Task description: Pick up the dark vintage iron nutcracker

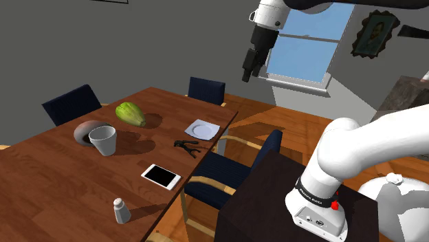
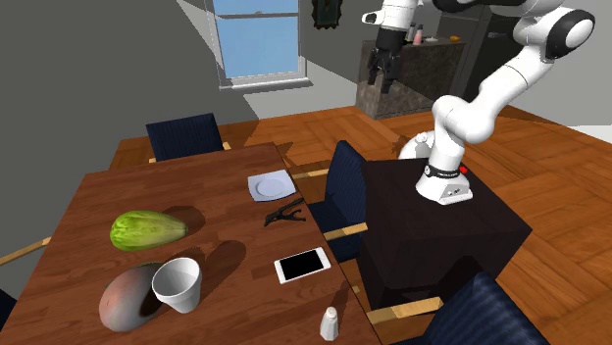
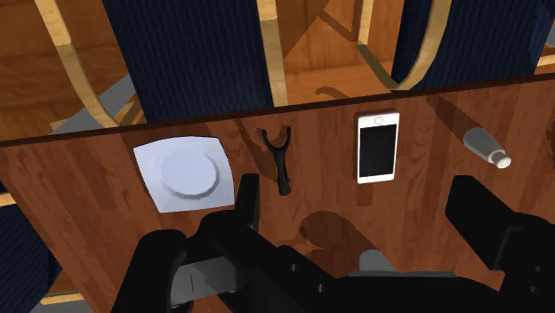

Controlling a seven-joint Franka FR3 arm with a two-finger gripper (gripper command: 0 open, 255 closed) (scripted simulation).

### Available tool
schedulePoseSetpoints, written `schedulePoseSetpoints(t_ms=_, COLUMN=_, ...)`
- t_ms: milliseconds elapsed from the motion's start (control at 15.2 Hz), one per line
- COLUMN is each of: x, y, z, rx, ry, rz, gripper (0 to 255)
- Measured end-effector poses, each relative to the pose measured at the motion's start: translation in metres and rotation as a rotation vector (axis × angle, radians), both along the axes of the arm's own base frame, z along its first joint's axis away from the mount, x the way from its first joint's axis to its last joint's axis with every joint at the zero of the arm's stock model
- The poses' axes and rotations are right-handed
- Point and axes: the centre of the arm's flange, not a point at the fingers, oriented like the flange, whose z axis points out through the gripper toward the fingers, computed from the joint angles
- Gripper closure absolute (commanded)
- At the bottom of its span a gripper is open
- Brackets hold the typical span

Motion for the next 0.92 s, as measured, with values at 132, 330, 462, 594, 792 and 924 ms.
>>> schedulePoseSetpoints(t_ms=132, x=0.005, y=0.0, z=-0.004, rx=0.0, ry=0.004, rz=0.001, gripper=0)
schedulePoseSetpoints(t_ms=330, x=0.033, y=0.0, z=-0.025, rx=0.0, ry=0.026, rz=0.005, gripper=0)
schedulePoseSetpoints(t_ms=462, x=0.053, y=0.002, z=-0.047, rx=0.0, ry=0.043, rz=0.007, gripper=0)
schedulePoseSetpoints(t_ms=594, x=0.074, y=0.005, z=-0.063, rx=0.0, ry=0.058, rz=0.01, gripper=0)
schedulePoseSetpoints(t_ms=792, x=0.103, y=0.009, z=-0.093, rx=0.0, ry=0.084, rz=0.014, gripper=0)
schedulePoseSetpoints(t_ms=924, x=0.125, y=0.007, z=-0.113, rx=0.0, ry=0.1, rz=0.017, gripper=0)
